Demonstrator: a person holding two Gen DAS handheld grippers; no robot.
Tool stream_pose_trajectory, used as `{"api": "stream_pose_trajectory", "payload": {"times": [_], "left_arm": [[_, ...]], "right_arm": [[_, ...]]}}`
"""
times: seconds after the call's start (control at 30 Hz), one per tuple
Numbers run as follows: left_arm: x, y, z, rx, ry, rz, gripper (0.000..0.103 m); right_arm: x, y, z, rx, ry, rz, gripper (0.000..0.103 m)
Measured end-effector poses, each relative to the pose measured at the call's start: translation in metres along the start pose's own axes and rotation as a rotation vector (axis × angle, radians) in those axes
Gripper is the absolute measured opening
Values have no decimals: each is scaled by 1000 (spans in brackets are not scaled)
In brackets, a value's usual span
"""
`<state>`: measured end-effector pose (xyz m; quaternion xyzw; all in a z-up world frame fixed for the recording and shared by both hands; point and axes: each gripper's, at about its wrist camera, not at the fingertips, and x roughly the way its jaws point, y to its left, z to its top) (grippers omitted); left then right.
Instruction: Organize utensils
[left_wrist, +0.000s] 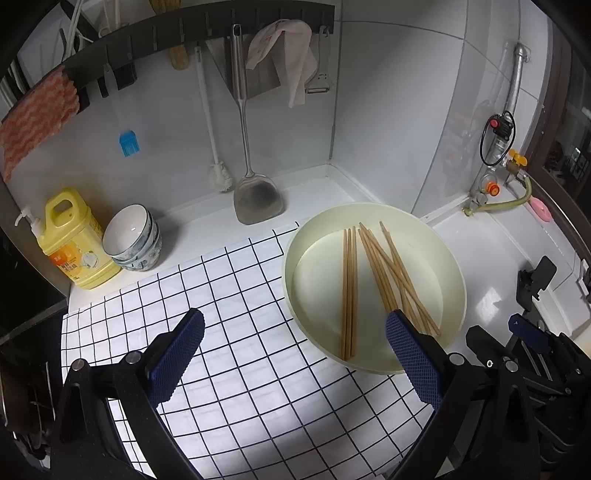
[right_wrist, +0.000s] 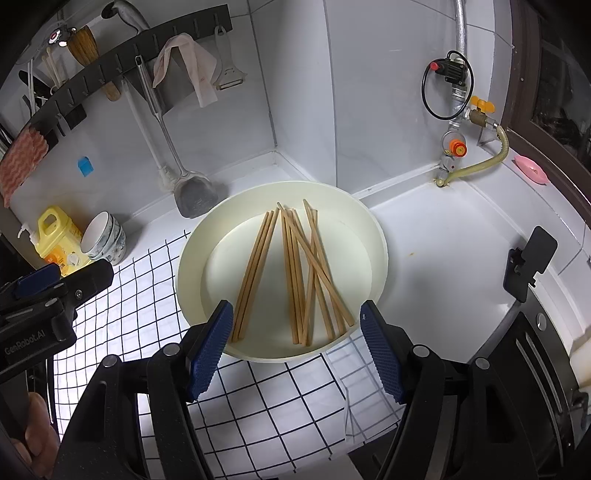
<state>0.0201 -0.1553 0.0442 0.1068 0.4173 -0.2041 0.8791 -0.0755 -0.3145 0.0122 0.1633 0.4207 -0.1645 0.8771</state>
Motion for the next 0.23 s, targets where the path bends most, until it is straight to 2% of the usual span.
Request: {"api": "stream_pose_trajectory", "payload": {"times": [0.07,0.23], "left_arm": [[-3,-2,0,9,-15,36,97],[-4,-6,0,34,-19,36,97]], "right_arm": [[0,0,0,1,0,0,68],[1,0,1,1,1,2,68]]}}
